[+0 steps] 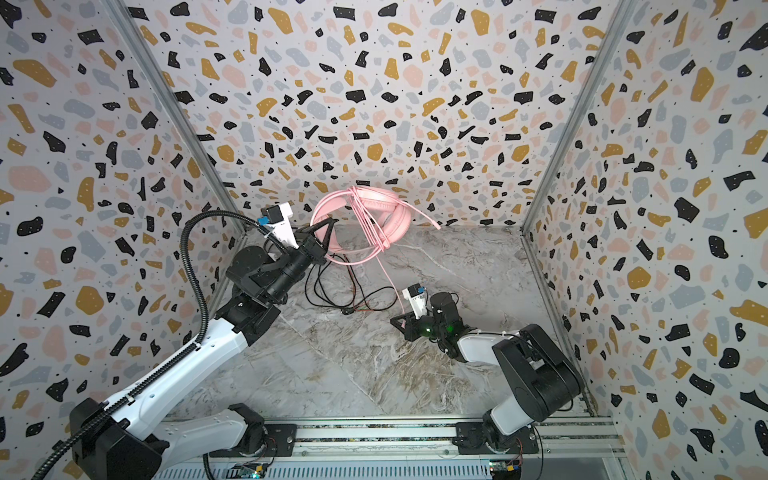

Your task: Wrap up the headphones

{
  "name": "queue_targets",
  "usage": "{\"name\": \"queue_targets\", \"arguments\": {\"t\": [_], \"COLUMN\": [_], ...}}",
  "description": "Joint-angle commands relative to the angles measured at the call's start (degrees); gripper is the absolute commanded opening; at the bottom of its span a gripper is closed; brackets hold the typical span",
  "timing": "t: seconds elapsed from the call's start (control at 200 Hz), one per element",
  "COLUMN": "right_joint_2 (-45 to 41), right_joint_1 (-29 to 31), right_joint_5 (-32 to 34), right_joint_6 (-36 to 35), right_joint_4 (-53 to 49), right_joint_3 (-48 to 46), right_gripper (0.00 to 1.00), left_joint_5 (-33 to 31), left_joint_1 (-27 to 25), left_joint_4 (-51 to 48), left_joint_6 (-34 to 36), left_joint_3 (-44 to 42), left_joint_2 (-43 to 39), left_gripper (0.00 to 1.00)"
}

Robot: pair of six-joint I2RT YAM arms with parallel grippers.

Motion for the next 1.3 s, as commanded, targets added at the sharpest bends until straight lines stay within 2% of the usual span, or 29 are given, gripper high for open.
{"name": "queue_targets", "arguments": {"t": [0.0,0.14,0.395,0.541,0.686,0.936,1.136,1.297], "right_joint_2": [-4.2,-8.1,-14.4,-18.7,-23.6,-30.3,-32.1,-33.3], "right_joint_1": [1.6,3.6,8.5,12.7,14.7,15.5,15.4,14.1], "right_joint_5": [3.9,7.8,13.1,18.3,20.9,24.4,30.5,35.7], "right_joint_6": [-1.3,-2.6,-4.4,-6.0,-6.5,-6.0,-6.8,-8.0], "right_joint_4": [-4.6,-9.3,-18.4,-25.8,-31.0,-35.9,-41.1,-45.7], "right_joint_3": [-0.7,-0.9,0.3,2.5,3.6,1.8,2.9,5.0], "right_gripper": [0.08,0.06,0.04,0.04,0.04,0.04,0.03,0.02], "left_joint_5": [-4.9,-9.3,-13.0,-16.0,-18.1,-16.4,-14.7,-15.8], "left_joint_1": [0.6,0.8,1.1,1.1,1.7,4.3,5.8,6.8], "left_joint_4": [7.7,4.7,-0.9,-1.9,-1.7,-2.5,-4.8,-7.1], "left_joint_6": [-1.0,-0.1,2.9,4.0,4.6,4.7,6.1,8.0], "left_joint_3": [1.5,1.3,2.3,1.3,-1.0,-2.3,-2.5,-3.6], "left_joint_2": [-2.4,-3.4,-2.5,-1.1,-1.2,-2.4,-4.2,-6.6], "left_gripper": [0.0,0.0,0.0,0.0,0.0,0.0,0.0,0.0]}}
